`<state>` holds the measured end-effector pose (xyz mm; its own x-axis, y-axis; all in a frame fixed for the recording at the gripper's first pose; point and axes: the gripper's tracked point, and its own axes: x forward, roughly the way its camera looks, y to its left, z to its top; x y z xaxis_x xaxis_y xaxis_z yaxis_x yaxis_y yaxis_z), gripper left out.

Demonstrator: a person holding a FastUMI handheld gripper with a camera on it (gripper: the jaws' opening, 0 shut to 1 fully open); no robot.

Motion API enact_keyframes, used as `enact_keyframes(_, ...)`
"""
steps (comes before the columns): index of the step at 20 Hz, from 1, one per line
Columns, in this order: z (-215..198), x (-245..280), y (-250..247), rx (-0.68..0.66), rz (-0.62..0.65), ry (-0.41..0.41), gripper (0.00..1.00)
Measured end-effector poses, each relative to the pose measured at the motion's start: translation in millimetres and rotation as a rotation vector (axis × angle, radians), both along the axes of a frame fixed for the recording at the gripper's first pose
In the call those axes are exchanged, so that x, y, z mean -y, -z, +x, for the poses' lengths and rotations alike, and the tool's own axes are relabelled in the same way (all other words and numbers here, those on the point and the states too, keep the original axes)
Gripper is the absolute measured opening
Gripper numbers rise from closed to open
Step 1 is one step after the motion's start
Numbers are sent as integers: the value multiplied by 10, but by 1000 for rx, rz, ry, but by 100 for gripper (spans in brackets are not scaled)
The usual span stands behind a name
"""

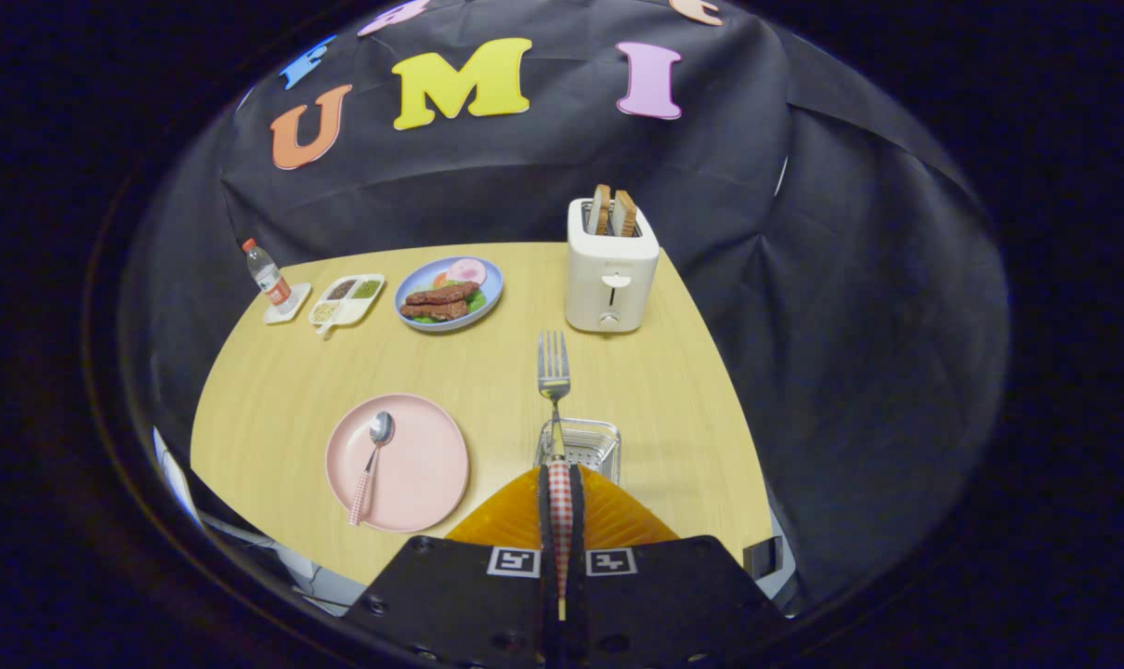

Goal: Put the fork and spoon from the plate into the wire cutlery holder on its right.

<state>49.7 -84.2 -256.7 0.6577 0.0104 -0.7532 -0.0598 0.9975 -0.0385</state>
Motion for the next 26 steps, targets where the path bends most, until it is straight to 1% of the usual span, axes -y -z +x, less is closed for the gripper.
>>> enact_keyframes(3, -13, 138, 48, -67, -10, -26, 3)
enact_keyframes(6, -53, 197, 59, -130, -4, -70, 3)
enact_keyframes(8, -62, 304, 143, -165, -28, -72, 3)
enact_keyframes(12, -223, 341, 306, -291, -28, -105, 3)
enact_keyframes(16, -328, 336, 361, -410, -35, -151, 3)
enact_keyframes(21, -378, 308, 483, -596, -11, -143, 3)
enact_keyframes(22, -358, 293, 509, -620, -8, -145, 3)
enact_keyframes(26, -231, 307, 608, -701, -16, -104, 3)
